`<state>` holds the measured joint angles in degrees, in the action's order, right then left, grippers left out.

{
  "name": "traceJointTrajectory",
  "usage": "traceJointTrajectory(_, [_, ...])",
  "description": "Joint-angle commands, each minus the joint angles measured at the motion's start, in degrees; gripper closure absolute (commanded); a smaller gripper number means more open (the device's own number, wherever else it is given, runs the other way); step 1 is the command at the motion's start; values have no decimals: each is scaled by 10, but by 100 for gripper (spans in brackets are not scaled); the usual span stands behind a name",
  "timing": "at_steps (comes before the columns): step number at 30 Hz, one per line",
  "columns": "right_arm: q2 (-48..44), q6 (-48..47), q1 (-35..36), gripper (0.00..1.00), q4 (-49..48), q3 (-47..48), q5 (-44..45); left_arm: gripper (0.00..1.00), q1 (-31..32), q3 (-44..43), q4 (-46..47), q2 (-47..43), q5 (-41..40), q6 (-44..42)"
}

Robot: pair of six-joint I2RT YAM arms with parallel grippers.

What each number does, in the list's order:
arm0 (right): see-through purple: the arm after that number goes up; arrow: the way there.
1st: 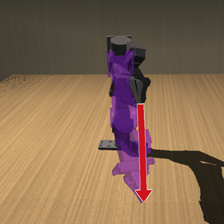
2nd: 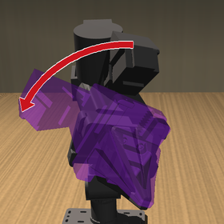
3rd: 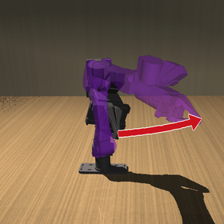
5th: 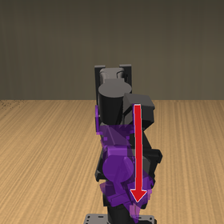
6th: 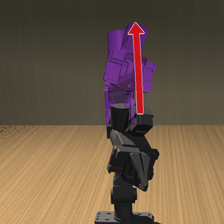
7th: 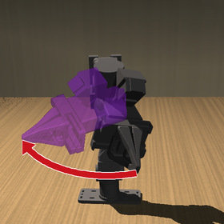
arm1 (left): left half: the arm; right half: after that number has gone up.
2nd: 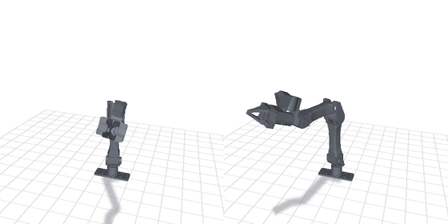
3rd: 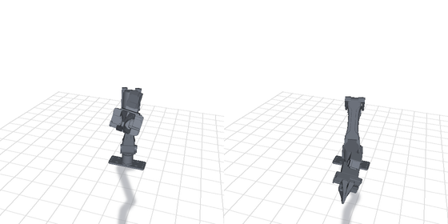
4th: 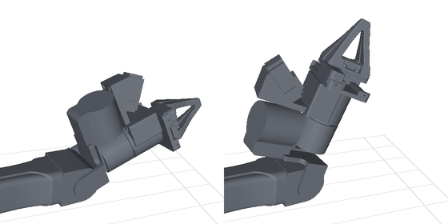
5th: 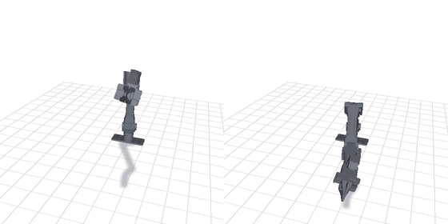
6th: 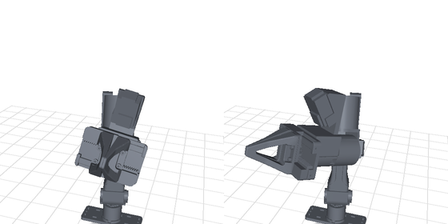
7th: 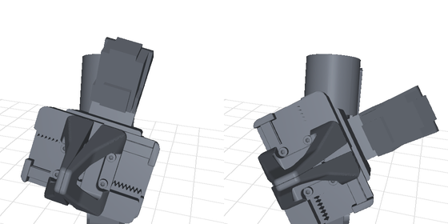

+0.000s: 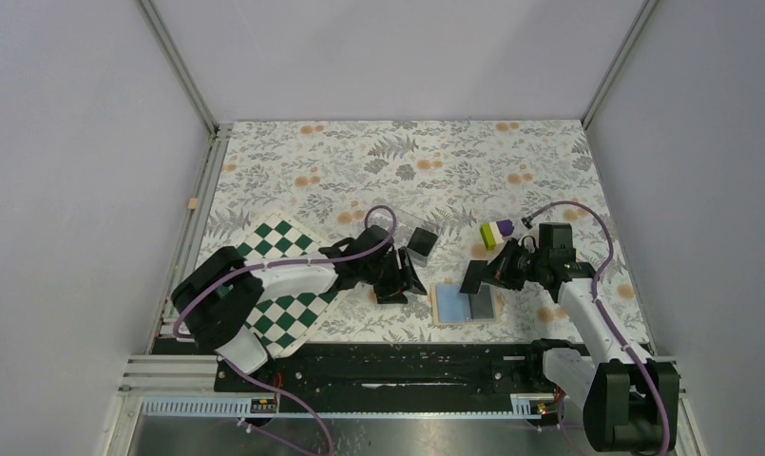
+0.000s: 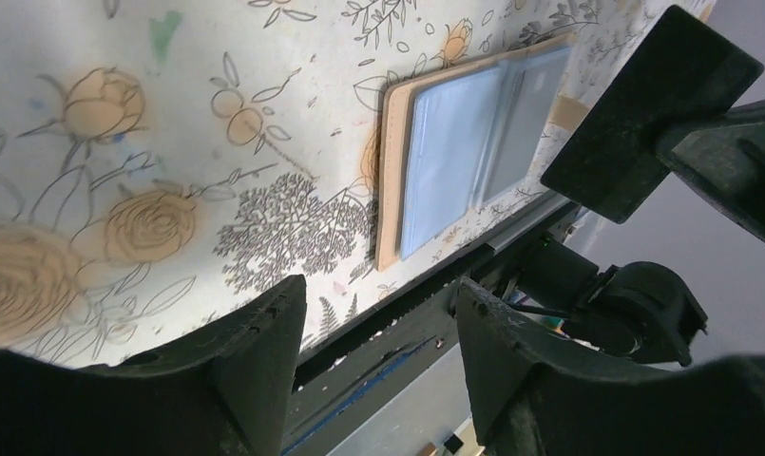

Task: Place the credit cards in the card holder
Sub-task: Insert the credit card into the card holder.

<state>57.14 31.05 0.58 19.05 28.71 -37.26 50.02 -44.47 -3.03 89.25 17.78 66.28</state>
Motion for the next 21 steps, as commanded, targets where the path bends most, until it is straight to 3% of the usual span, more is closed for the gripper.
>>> traceJointTrajectory(1, [-14,-70,-2,100,71,11,79,42,11,-46,21,32,4,-8])
traceJointTrajectory(12, [63,-56,-2,100,75,22,100,43,12,-49,28,56,8,-6])
traceJointTrajectory(21, [89,-34,2,100,-8,-31,51,44,11,-39,46,67,14,-5])
